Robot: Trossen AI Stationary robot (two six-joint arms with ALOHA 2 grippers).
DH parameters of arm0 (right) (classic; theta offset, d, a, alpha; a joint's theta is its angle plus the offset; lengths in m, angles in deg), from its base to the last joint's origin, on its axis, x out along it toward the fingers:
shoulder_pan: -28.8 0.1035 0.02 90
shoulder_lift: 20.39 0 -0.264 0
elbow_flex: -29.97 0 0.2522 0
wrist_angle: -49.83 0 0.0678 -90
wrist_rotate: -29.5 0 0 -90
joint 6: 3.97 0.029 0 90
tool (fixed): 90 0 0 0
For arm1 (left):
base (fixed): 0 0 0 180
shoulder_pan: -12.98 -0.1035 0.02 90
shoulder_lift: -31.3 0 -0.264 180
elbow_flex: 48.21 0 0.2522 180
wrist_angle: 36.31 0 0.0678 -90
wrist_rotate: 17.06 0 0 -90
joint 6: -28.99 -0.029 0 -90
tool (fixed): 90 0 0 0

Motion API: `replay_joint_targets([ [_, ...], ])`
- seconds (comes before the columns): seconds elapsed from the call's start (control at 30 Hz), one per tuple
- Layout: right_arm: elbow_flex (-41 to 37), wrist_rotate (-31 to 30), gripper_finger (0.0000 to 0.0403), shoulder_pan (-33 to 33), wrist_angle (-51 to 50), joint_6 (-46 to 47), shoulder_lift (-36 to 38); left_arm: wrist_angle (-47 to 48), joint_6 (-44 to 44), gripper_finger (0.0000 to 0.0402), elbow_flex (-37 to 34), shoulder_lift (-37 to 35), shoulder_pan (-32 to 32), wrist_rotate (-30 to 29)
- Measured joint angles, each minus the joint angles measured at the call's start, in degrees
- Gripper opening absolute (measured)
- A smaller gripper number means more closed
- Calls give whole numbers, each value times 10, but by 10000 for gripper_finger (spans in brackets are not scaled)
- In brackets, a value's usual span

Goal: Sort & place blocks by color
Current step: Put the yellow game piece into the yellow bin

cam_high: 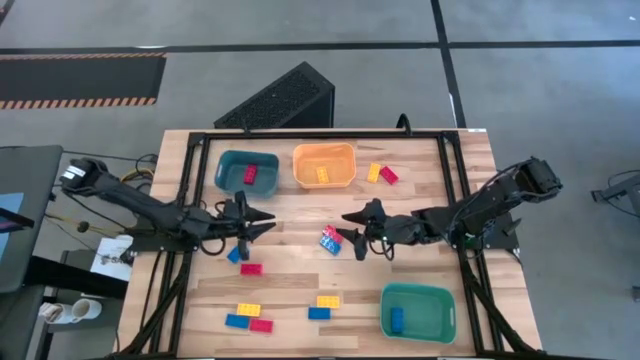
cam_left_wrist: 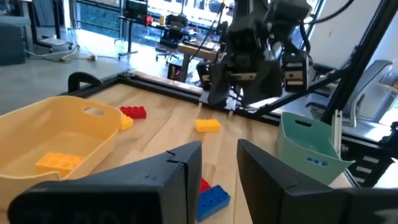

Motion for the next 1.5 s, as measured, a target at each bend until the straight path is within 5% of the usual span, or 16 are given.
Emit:
replay_joint_targets([
  [0.4, 0, 22, 185, -13, 29, -37, 0, -85, -64, 87, 0, 26, 0, 55],
  [0.5, 0, 83, 178, -30, -2, -34, 0, -85, -67, 87, 0, 26, 0, 54],
  [0.8, 33, 200, 218, -78, -166, -3, 2, -87, -54, 87, 0, 26, 0, 51],
  [1.07, 169, 123, 239, -108, -495, -62, 8, -76, -38, 86, 0, 28, 0, 51],
  [1.5, 174, 173, 240, -229, -502, -183, 14, -73, -67, 86, 0, 28, 0, 49],
])
